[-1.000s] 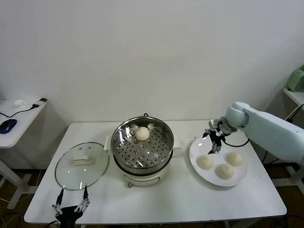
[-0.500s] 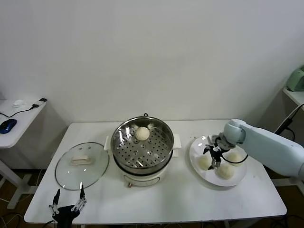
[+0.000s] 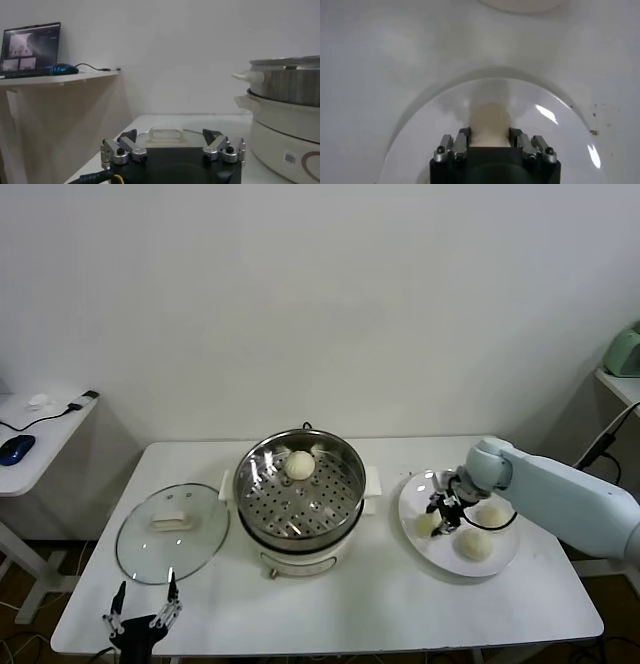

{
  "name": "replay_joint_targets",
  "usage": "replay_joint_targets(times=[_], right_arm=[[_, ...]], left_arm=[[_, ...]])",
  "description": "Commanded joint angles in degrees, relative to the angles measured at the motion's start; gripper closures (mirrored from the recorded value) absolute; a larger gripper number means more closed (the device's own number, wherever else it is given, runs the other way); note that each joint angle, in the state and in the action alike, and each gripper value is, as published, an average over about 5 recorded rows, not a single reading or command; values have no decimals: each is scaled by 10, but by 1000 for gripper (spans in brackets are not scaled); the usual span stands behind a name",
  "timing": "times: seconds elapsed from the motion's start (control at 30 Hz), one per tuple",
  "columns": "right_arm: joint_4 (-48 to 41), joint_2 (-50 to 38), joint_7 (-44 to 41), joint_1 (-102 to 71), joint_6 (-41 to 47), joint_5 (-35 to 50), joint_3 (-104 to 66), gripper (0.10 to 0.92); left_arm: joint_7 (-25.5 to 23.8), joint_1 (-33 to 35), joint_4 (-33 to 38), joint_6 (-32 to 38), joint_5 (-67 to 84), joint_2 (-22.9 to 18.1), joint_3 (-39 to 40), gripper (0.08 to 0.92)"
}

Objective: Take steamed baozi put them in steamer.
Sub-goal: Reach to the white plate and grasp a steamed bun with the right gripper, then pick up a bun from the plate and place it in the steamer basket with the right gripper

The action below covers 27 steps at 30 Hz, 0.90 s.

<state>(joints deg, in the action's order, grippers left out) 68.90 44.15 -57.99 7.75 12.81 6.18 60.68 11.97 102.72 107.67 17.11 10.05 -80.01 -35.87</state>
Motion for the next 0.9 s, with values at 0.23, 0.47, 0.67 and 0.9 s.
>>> replay_joint_targets(times=[0.23, 0.47, 0.67, 0.9], right_arm=[[67, 67, -98, 321, 12, 88, 118, 517], [141, 157, -72, 425, 51, 214, 201, 516], [148, 253, -26, 406, 92, 277, 241, 516], [90, 335, 87, 316, 132, 302, 239, 516]], left_arm=[[0, -7, 4, -4, 1, 3, 8, 177], [0, -12, 2, -7, 0, 2, 15, 177], [0, -14, 4, -8, 0, 0, 17, 177], [2, -12, 6, -5, 1, -1, 14, 177]])
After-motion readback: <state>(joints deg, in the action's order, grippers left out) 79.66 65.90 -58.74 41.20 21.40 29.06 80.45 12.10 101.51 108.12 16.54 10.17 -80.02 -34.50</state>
